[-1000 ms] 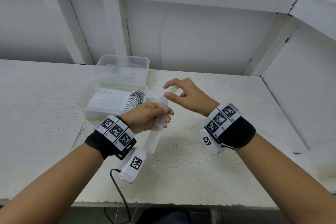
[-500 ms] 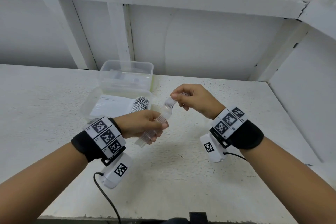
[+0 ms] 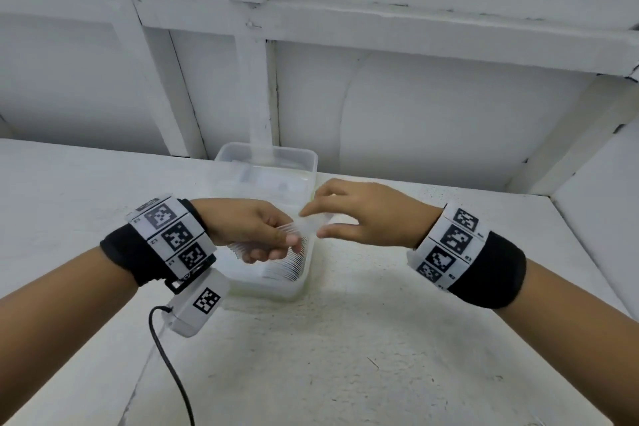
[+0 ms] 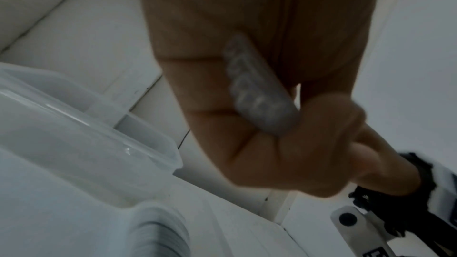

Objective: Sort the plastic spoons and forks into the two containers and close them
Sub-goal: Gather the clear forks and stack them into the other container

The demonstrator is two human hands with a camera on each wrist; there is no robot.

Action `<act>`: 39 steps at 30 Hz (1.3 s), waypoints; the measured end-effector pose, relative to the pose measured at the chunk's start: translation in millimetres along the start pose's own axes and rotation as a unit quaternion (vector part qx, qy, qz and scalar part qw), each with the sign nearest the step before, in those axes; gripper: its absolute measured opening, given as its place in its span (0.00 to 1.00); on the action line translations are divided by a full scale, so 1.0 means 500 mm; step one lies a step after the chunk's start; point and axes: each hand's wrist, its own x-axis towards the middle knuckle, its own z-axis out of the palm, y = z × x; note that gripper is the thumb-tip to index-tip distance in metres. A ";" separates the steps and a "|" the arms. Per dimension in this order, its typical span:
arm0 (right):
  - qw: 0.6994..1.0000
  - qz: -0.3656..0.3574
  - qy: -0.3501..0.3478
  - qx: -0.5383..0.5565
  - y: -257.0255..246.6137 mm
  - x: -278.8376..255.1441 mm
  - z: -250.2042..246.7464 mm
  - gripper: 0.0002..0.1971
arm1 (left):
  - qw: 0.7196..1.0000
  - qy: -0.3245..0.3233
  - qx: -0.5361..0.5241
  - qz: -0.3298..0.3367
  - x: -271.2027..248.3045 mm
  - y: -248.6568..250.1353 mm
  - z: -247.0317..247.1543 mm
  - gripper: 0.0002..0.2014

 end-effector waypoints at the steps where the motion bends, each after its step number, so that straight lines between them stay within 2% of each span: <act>1: 1.000 -0.009 -0.010 0.004 0.006 0.013 -0.002 0.20 | 1.000 -0.003 0.001 -0.002 0.000 -0.002 -0.017 0.31; 3: 1.000 -0.022 -0.016 0.011 0.017 0.038 -0.003 0.17 | 1.000 -0.001 0.011 -0.005 0.000 -0.003 -0.049 0.32; 6: 0.999 -0.039 0.001 0.012 0.039 0.080 0.005 0.19 | 0.999 0.031 0.038 -0.009 0.002 0.000 -0.095 0.34; 8: 0.999 -0.035 0.004 0.018 0.061 0.113 0.008 0.20 | 0.995 0.087 0.052 -0.014 0.000 0.004 -0.131 0.31; 10: 0.999 -0.013 0.005 0.042 0.089 0.151 0.008 0.18 | 0.983 0.175 0.051 -0.020 -0.002 0.003 -0.177 0.27; 12: 0.998 0.030 0.004 0.061 0.123 0.190 0.010 0.17 | 0.949 0.307 0.068 -0.038 -0.001 -0.012 -0.233 0.22; 14: 0.996 0.072 -0.013 0.054 0.153 0.228 0.018 0.18 | 0.898 0.422 0.096 -0.076 -0.002 -0.035 -0.285 0.16; 16: 0.993 0.107 -0.036 0.040 0.172 0.262 0.030 0.19 | 0.867 0.473 0.107 -0.119 0.001 -0.059 -0.322 0.15; 18: 0.990 0.124 -0.050 0.043 0.182 0.294 0.047 0.20 | 0.858 0.481 0.085 -0.159 0.008 -0.080 -0.339 0.15; 21: 0.986 0.141 -0.061 0.061 0.187 0.327 0.077 0.20 | 0.864 0.467 0.027 -0.188 0.029 -0.113 -0.347 0.13; 26: 0.983 0.148 -0.098 0.038 0.192 0.352 0.122 0.17 | 0.874 0.453 -0.033 -0.172 0.049 -0.134 -0.342 0.07; 30: 0.979 0.151 -0.133 0.031 0.193 0.348 0.143 0.16 | 0.876 0.453 -0.045 -0.158 0.054 -0.139 -0.339 0.11; 39: 0.972 0.170 -0.155 0.042 0.181 0.358 0.139 0.16 | 0.874 0.456 -0.054 -0.161 0.053 -0.134 -0.334 0.11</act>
